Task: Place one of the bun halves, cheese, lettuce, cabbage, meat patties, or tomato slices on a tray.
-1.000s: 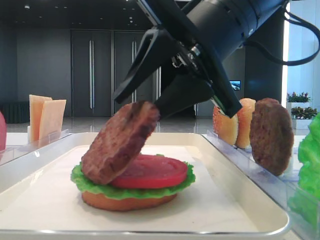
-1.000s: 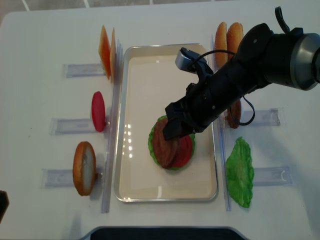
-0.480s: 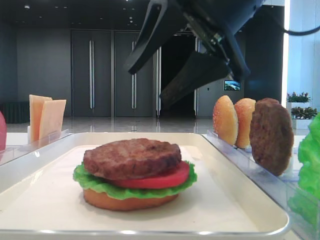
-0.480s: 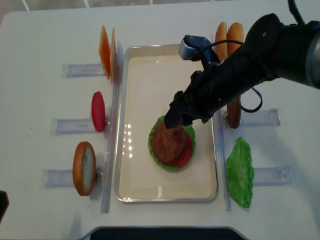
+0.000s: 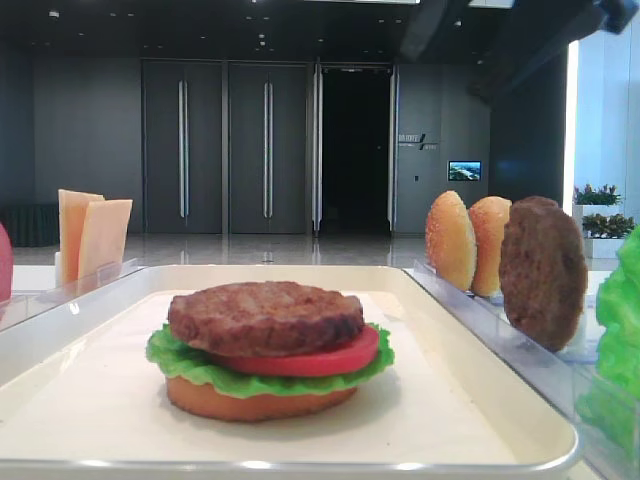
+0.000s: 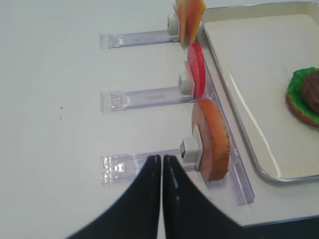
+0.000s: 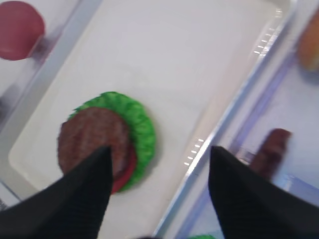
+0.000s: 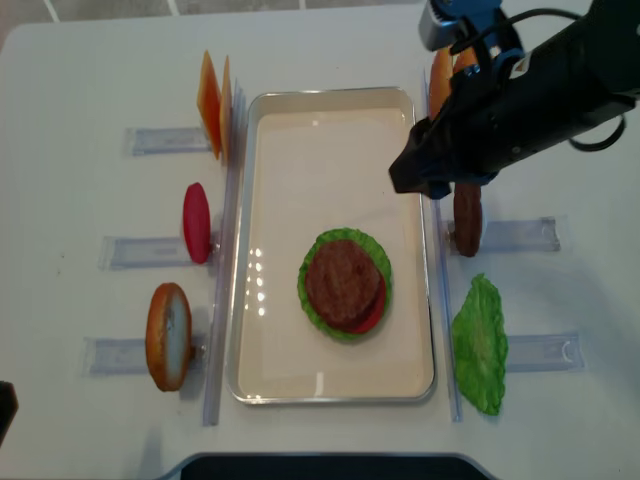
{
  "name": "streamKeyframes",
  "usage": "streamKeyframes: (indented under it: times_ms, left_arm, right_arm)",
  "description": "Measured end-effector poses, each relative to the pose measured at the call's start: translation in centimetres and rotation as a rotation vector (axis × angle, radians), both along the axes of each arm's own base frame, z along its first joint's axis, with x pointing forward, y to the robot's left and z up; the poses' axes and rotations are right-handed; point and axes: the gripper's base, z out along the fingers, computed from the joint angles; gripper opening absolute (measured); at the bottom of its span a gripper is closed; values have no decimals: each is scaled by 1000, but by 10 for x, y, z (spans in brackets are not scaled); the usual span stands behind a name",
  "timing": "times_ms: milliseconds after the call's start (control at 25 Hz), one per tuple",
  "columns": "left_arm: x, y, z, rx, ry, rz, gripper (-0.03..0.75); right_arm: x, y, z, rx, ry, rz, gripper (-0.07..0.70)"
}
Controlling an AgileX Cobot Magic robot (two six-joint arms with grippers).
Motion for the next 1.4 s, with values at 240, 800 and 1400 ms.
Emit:
streamKeyframes:
  times_ms: [240,800,1400]
  left_arm:
    - [0,0,0,0,0,0,0]
    - [0,0,0,0,0,0,0]
    - [0,0,0,0,0,0,0]
  right_arm:
    - [0,-55,18,-167,-36,-199,437]
    - [-4,-156,18,-479,99,-585,438]
    - [-22,-170,23,-476,143,-681,440]
